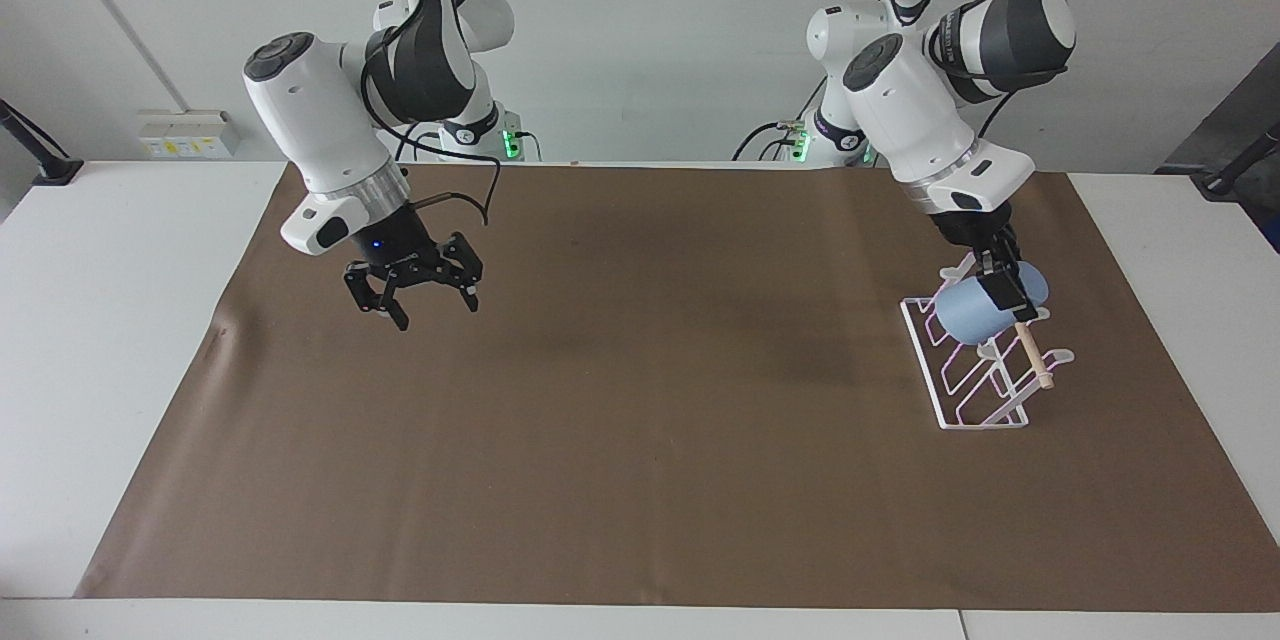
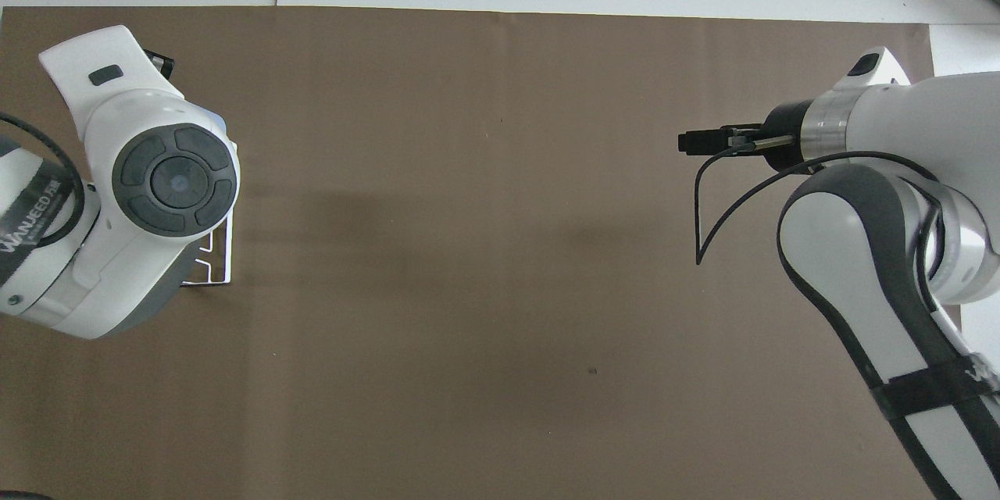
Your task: Hang cup on cup holder
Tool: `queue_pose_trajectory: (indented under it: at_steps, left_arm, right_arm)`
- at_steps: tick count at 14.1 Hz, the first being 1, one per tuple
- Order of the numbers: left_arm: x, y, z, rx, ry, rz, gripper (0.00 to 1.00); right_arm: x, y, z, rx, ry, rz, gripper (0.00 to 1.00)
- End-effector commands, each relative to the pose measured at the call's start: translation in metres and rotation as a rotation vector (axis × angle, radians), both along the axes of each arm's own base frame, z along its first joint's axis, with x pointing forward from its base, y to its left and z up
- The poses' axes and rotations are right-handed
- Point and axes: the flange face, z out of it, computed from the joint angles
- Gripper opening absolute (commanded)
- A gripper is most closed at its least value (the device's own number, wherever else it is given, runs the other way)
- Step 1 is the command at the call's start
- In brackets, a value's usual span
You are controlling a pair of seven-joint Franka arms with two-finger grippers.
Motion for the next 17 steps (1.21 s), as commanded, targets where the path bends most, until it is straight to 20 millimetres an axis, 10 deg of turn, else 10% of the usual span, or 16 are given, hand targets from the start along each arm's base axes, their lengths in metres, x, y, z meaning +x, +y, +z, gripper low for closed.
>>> queue_pose_trajectory:
  at_steps: [1,13,15,17]
  left_arm:
    - [-0.004,0.011,-0.016,0.066,-0.041,-0.021,0.0]
    - [-0.004,0.027,-0.084,0.135,-0.011,-0.131,0.0]
    - [-0.004,0.026,-0.082,0.134,-0.012,-0.133,0.65]
    - [-0.003,0.025,-0.08,0.138,-0.014,-0.13,0.89]
  right_arm:
    - [0.0,-0.017,0.034,-0.068,0.024,-0.003,1.0]
    - [-0.044,-0.083,0.146,-0.115,0.221,-0.266,1.0]
    - [-0.049,-0.084,0.142,-0.11,0.237,-0.27,1.0]
    - [-0.054,-0.078,0.138,-0.111,0.248,-0.259,1.0]
